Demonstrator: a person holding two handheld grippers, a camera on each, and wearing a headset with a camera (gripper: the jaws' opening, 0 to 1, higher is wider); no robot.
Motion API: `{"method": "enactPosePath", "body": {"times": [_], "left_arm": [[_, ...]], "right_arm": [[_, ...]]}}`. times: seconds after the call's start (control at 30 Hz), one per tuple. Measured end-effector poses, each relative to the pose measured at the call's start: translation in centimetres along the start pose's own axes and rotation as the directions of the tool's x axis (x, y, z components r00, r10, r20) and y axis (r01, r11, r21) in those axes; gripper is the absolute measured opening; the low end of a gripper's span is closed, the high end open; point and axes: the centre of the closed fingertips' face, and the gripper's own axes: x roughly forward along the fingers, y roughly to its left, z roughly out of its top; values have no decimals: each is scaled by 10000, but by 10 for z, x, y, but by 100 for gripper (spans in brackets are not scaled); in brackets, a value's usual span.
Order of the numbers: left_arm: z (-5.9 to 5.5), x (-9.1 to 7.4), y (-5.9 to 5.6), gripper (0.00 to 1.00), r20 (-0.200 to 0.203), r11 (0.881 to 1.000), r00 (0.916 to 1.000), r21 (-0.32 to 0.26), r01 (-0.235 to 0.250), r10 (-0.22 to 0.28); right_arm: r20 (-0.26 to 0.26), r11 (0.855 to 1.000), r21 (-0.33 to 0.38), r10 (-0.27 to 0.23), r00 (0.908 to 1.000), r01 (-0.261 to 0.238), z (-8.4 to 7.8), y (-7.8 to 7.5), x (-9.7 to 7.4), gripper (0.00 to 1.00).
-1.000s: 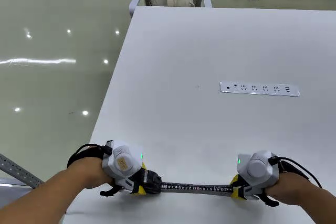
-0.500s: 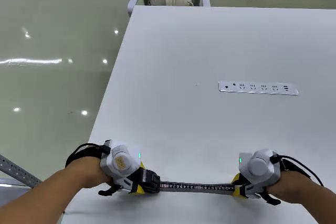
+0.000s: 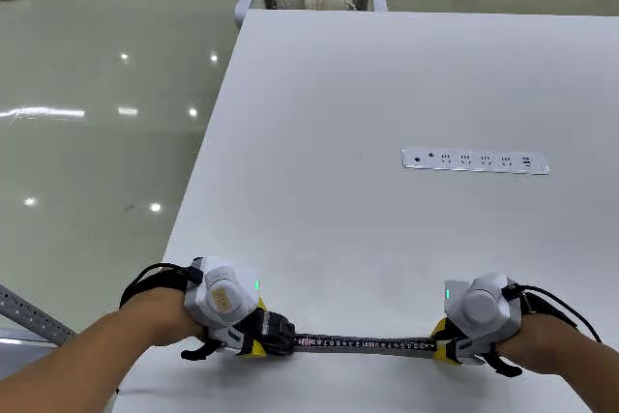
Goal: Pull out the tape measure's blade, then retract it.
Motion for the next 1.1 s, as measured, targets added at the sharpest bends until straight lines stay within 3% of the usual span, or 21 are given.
{"method": "enactPosePath", "body": {"times": [0.47, 1.1], "left_arm": [[0, 0, 0, 33, -30, 10000, 10000, 7, -13, 14], [0, 0, 0, 33, 33, 10000, 10000, -19, -62, 62]], "right_arm": [[-41, 10000, 63, -35, 10000, 36, -8, -2, -2, 11], [-133, 9999, -133, -83, 9999, 81, -7, 0, -3, 14]]}}
